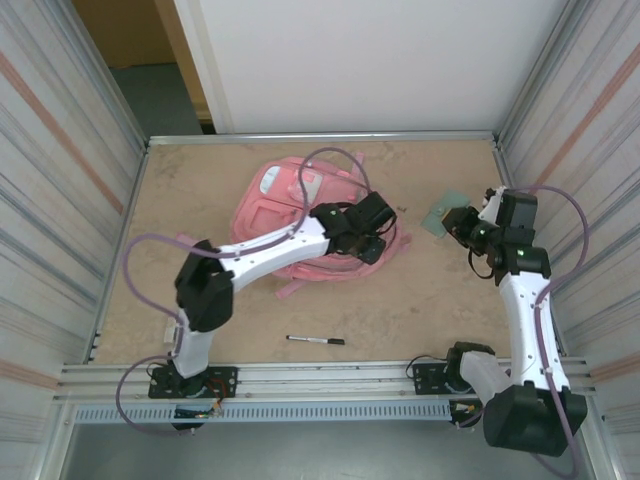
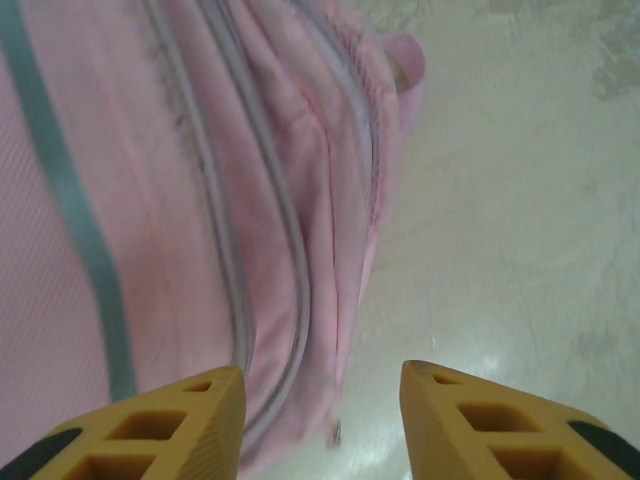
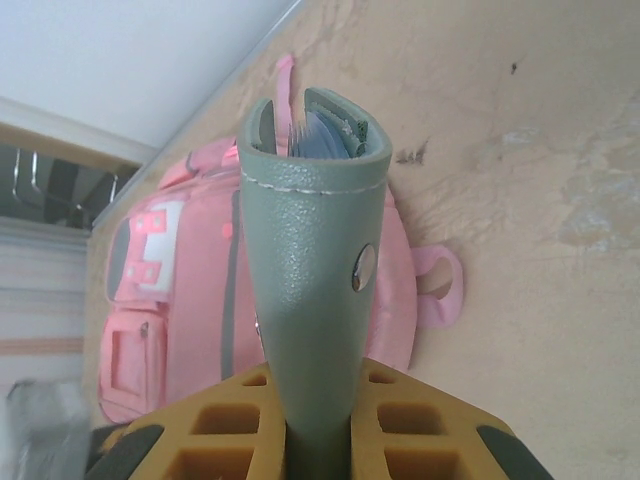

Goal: Pack the student bag

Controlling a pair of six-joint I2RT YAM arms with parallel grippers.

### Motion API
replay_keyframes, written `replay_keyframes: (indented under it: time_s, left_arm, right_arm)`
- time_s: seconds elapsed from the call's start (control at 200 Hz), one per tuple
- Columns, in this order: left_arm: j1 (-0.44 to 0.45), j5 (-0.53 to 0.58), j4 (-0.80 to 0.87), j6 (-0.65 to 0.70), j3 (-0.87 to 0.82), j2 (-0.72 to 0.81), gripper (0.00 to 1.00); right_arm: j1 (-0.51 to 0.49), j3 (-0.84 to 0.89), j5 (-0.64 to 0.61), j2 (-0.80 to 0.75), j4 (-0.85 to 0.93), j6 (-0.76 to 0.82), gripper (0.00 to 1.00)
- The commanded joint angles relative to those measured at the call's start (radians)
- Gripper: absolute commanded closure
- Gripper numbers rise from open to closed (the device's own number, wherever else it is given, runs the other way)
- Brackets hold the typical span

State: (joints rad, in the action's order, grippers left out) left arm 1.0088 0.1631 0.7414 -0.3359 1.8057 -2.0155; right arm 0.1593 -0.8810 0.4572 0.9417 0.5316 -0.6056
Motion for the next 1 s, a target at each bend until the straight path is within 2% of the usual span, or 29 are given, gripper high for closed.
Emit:
replay_keyframes:
  time_s: [0.0,0.065,0.2,0.391,0.416,0.491,0.576,0.722,0.872,0.992]
  left_arm:
    - [-0.018,0.075,0.081,0.011,0.118,-0.088,0.50]
    - [-0.032,0.119,0.103,-0.031,0.162,-0.152,0.46]
    - [-0.060,0.194,0.119,-0.112,0.185,-0.207,0.44]
    - [-0.107,0.084,0.045,-0.169,0.128,-0.258,0.46]
    - [-0.109,0.084,0.043,-0.173,0.126,-0.266,0.49]
    - [-0.113,0.086,0.046,-0.173,0.129,-0.283,0.68]
    - [-0.113,0.084,0.064,-0.159,0.128,-0.264,0.84]
    - [-0.108,0.104,0.056,-0.106,0.094,-0.179,1.00]
    - [-0.108,0.121,0.126,-0.097,0.096,-0.087,1.00]
    - [-0.099,0.172,0.207,-0.103,0.110,0.054,1.00]
  right_arm:
    - [0.008,0.008,0.069,-0.020,-0.040,-0.043,0.94]
    - [0.008,0.008,0.087,-0.018,-0.052,-0.056,0.94]
    - [0.008,0.019,0.093,-0.019,-0.067,-0.057,0.95]
    - [0.009,0.055,0.103,-0.036,-0.083,-0.063,0.95]
    - [0.008,0.059,0.108,-0.035,-0.084,-0.065,0.95]
    - [0.008,0.072,0.129,-0.036,-0.093,-0.073,0.96]
    - [0.003,0.097,0.144,-0.039,-0.109,-0.083,0.95]
    - [0.001,0.115,0.165,-0.028,-0.093,-0.062,0.95]
    - [0.001,0.125,0.178,-0.032,-0.087,-0.048,0.95]
    - [-0.009,0.134,0.246,-0.022,-0.090,-0.041,0.95]
